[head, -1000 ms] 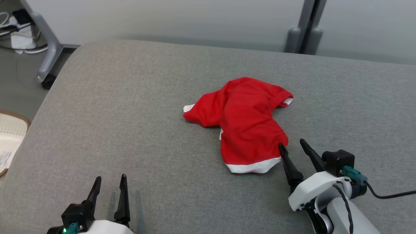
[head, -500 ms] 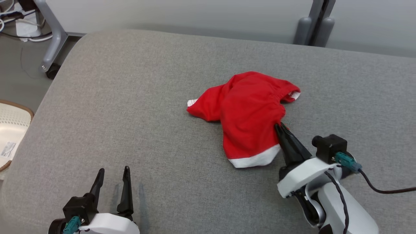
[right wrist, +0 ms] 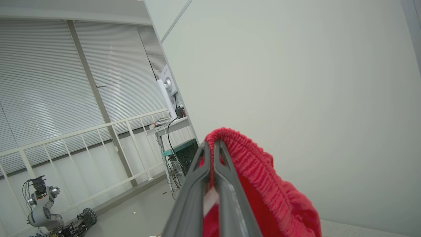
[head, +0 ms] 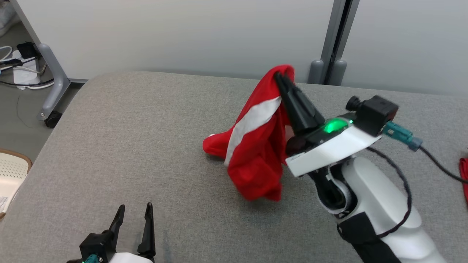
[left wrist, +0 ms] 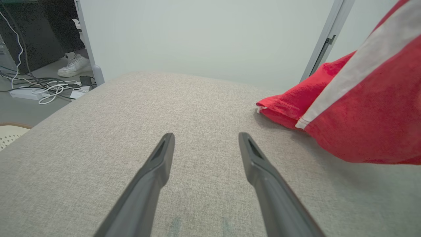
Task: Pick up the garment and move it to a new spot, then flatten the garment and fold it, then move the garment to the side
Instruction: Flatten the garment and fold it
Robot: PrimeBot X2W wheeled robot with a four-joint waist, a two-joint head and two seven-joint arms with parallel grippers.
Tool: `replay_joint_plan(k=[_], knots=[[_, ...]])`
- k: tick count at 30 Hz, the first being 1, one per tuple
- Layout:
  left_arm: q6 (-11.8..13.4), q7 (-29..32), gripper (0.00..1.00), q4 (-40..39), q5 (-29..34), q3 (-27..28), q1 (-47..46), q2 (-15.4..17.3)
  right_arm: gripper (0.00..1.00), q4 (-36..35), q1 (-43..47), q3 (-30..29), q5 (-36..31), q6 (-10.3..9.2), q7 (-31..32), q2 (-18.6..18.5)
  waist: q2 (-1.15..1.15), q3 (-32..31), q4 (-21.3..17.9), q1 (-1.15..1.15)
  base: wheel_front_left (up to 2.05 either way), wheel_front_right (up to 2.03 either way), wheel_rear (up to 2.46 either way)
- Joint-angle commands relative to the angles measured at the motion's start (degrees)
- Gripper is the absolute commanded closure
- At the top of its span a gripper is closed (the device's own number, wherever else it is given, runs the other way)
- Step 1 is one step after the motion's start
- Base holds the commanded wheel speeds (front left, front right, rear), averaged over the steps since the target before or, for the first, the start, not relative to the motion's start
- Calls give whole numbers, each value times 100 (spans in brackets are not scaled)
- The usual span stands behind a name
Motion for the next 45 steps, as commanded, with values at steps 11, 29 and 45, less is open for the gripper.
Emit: replay_joint_plan(k=[11, 29, 45], knots=[[83, -8, 0, 12, -179, -205, -159, 22, 100, 1389, 166, -1297, -804, 0, -15, -52, 0, 312, -69, 0, 0, 0, 0], [-98, -8, 0, 123, -102, -332, -603, 22, 0, 2072, 1039, -2689, -2786, 0, -15, -260, 0, 465, -995, 0, 0, 0, 0], [111, -8, 0, 1939, -1422, -589, -2119, 28, 0, 1477, 1191, -2410, -2902, 0, -15, -52, 0, 954, -1753, 0, 0, 0, 0]])
